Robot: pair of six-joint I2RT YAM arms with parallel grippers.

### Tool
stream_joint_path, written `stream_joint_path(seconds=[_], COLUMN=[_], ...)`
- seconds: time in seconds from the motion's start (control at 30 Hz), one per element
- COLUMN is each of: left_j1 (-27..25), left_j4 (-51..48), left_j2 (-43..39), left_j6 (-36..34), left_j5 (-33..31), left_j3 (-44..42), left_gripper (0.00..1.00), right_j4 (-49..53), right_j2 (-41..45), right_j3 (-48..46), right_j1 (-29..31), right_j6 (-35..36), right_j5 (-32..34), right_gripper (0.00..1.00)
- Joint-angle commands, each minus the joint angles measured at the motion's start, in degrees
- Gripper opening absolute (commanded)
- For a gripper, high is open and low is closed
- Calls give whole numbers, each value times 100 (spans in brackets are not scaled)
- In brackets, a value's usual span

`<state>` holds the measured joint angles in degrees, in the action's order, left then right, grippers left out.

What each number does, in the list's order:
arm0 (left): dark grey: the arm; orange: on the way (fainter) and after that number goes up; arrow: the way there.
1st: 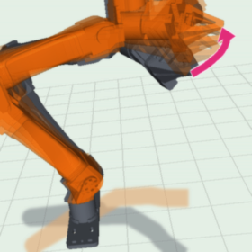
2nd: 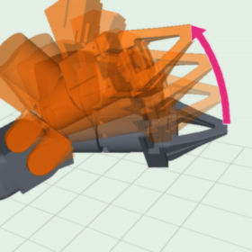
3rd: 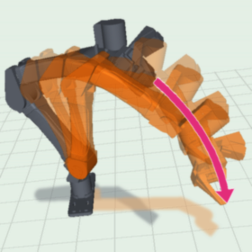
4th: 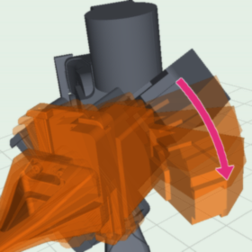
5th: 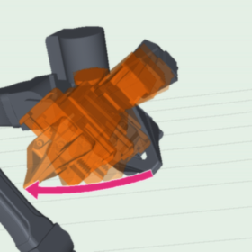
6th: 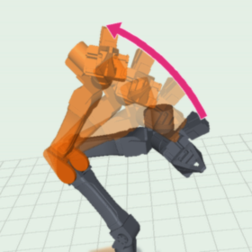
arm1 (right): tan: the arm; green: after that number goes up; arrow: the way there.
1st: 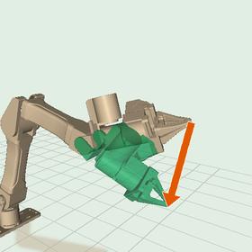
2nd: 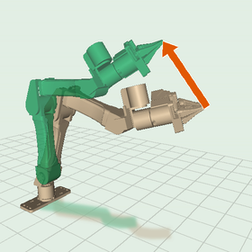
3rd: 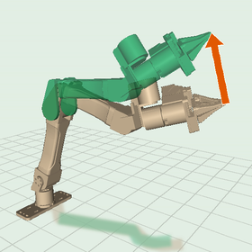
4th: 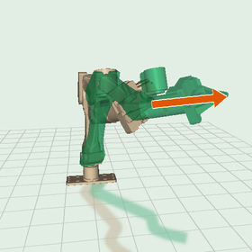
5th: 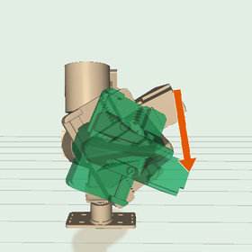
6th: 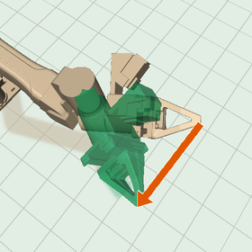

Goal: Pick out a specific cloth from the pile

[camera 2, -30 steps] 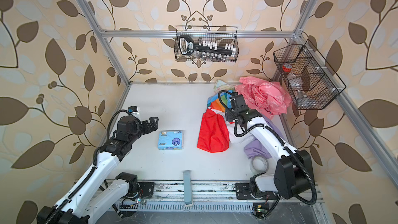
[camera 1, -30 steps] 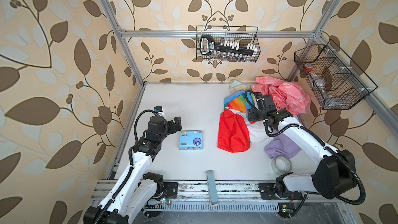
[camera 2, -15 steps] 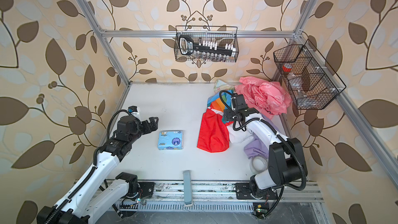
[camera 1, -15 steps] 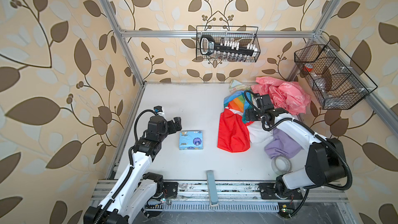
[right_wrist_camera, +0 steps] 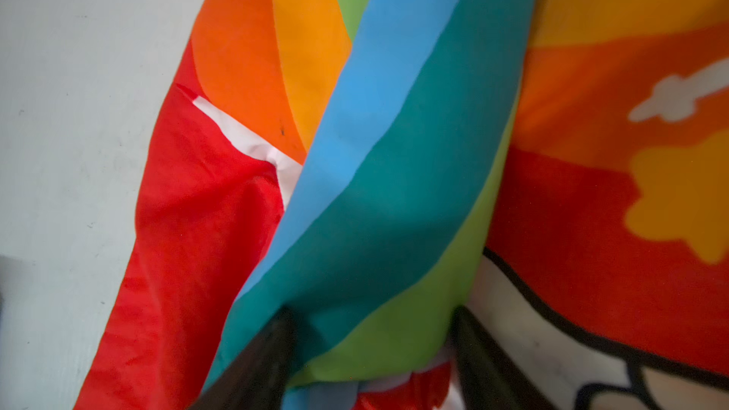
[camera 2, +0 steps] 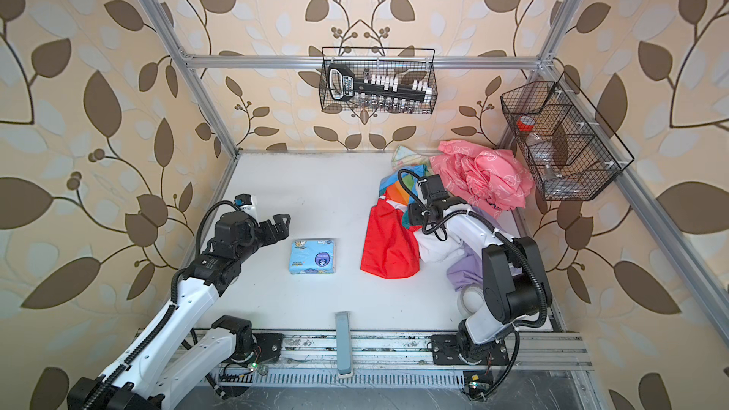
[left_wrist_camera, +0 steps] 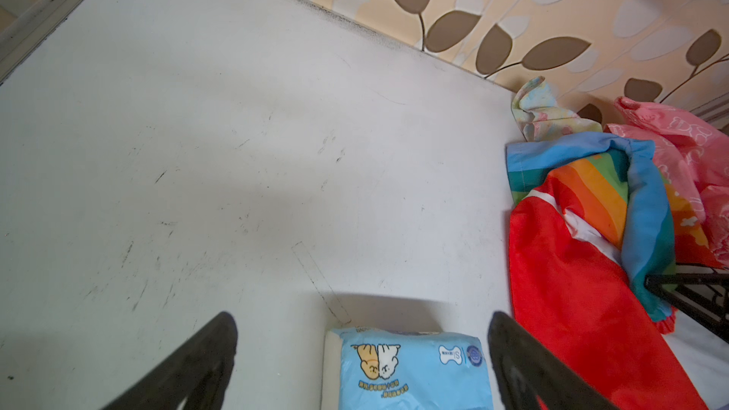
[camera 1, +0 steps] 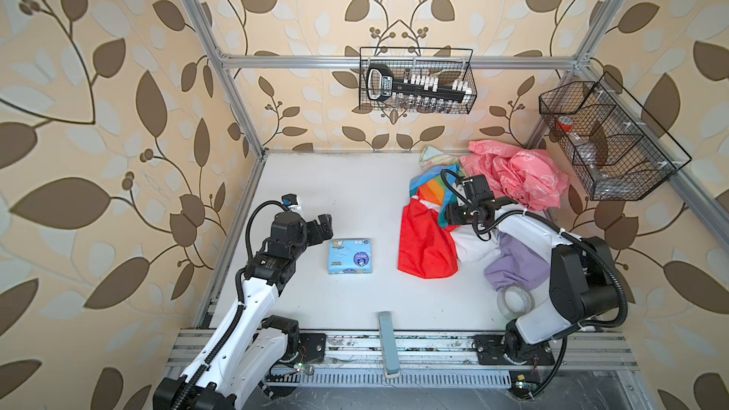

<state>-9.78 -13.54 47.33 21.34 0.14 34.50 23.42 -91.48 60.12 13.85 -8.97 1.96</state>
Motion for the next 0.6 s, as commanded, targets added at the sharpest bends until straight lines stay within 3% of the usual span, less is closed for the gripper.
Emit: stream_joint_path(seconds=[0.0, 0.3, 0.57], left_j1=[-24, -28, -33], left_j4=[168, 168, 176], left_j2=[-40, -56, -88], left_j6=[-92, -91, -82], left_j5=[42, 52, 65], left_j3=[-22, -28, -49], left_gripper=[99, 99, 99], right_j4=[159, 151, 338], right_j2=[214, 1385, 1069], right_j3=[57, 32, -102], right_j1=[37, 89, -334], right_j6=[39, 184, 194], right_j5=[230, 617, 84], right_gripper=[82, 98, 99])
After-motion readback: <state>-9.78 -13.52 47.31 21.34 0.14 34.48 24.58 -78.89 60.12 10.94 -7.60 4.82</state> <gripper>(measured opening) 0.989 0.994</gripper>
